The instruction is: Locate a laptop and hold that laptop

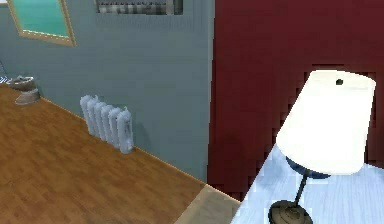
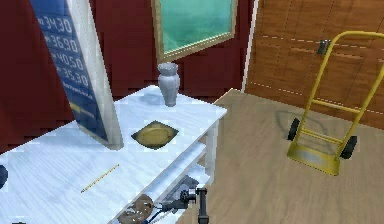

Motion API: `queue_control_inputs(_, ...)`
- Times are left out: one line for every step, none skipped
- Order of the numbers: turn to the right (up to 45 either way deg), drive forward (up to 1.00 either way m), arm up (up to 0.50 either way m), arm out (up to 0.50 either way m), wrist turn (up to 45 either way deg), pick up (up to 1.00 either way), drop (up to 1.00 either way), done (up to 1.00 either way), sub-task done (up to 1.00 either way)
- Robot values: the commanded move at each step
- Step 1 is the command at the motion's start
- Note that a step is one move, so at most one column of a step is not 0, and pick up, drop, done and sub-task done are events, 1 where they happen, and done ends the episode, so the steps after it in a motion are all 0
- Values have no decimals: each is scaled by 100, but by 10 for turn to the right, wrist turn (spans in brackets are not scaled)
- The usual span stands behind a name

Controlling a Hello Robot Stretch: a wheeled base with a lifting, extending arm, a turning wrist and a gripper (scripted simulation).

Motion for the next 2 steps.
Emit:
queue_control_inputs(0,0,0,0,450,0,0,0,0)
queue_control_inputs(0,0,0,0,180,0,0,0,0)
